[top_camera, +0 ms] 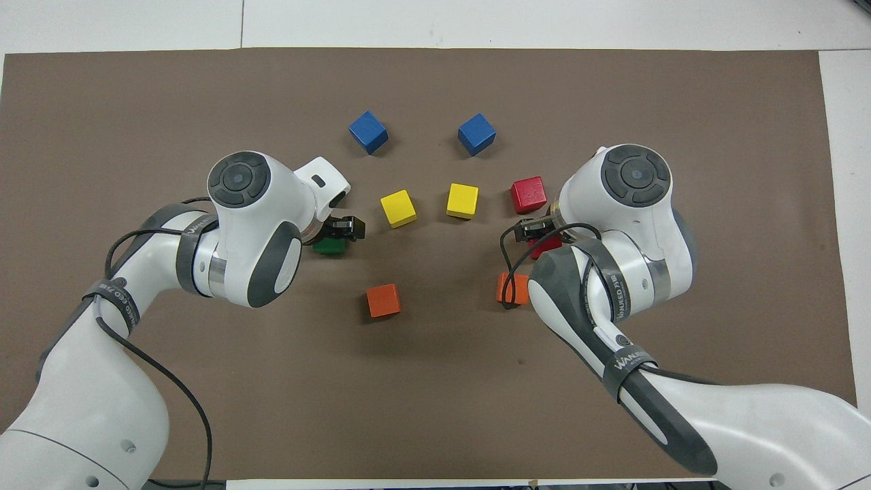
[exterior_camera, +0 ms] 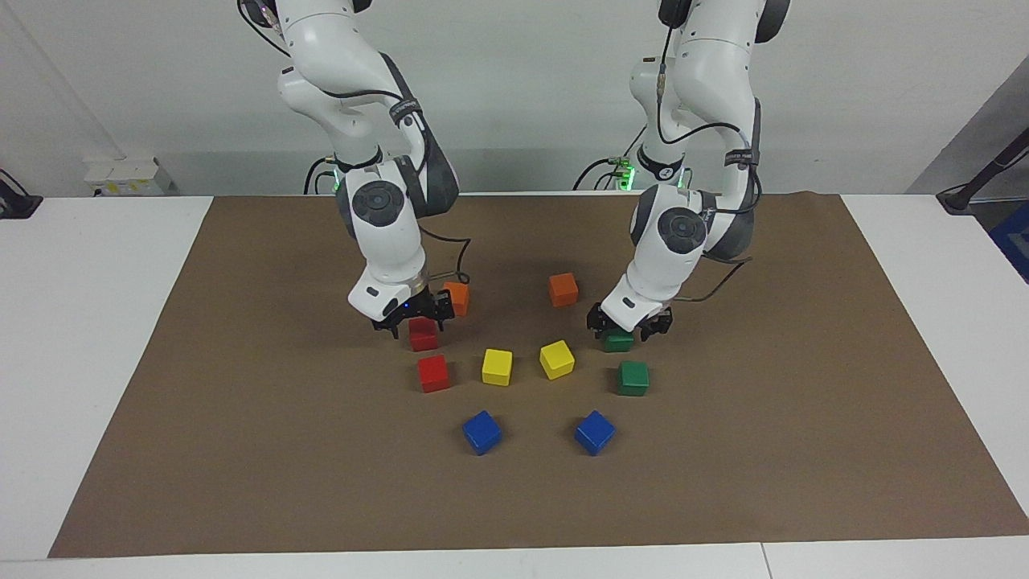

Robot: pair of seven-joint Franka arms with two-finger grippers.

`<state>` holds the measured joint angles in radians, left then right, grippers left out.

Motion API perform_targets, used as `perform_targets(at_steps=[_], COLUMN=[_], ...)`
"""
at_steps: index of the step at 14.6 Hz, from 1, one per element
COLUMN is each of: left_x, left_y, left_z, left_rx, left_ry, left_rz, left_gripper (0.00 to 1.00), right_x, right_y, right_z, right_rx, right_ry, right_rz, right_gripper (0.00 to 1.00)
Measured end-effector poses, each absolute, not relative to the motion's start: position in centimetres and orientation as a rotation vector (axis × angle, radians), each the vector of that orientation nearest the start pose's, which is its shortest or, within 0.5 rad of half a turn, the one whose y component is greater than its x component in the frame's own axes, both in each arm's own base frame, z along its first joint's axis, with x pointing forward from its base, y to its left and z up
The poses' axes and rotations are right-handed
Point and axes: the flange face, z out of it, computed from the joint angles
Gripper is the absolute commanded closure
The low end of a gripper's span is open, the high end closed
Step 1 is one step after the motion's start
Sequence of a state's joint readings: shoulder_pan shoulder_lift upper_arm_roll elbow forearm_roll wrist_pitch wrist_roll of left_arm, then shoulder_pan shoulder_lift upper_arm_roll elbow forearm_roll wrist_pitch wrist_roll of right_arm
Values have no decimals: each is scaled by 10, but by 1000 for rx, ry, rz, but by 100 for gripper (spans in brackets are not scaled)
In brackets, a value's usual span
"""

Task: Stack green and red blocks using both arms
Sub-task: 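Grasp the green block with the left gripper while the right gripper grasps red, then carry green outward with the left gripper while the right gripper carries red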

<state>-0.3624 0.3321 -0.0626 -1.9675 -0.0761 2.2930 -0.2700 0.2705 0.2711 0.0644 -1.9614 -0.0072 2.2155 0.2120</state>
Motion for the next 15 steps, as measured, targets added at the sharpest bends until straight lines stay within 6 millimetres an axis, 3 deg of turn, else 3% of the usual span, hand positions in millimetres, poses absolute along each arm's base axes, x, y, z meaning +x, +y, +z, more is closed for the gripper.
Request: perform_targets(at_steps=[1,3,4,9,11,12,13,14,15], left_x=[554,554,554,554,559,565,570,575,576], left_y=[-253,-254,-254,-251,-243,-233,-216,-194,-166], left_z=[302,302,302,305,321,339,363,391,419], left_rx=[-3208,-3208,-3208,-3204,-3199,-3199,-3199,-3201,-3202], left_ry=[158,154,153,145,124,99,67,43,30], left_rz=[53,52,52,65,80,86,92,93,93], left_gripper=[24,86,100,100,100,100,100,100,100], right_x=[570,568,568,569,570,571,571,571,571], right_y=[196,196,196,196,197,198,198,198,198], right_z=[334,331,330,318,310,307,306,305,305], right_rx=[-3130,-3132,-3132,-3130,-3128,-3127,-3128,-3128,-3128], right_ry=[-195,-194,-192,-163,-162,-163,-163,-164,-163], right_rz=[38,46,47,36,30,28,31,32,32], right_gripper=[10,10,10,12,33,51,79,100,100])
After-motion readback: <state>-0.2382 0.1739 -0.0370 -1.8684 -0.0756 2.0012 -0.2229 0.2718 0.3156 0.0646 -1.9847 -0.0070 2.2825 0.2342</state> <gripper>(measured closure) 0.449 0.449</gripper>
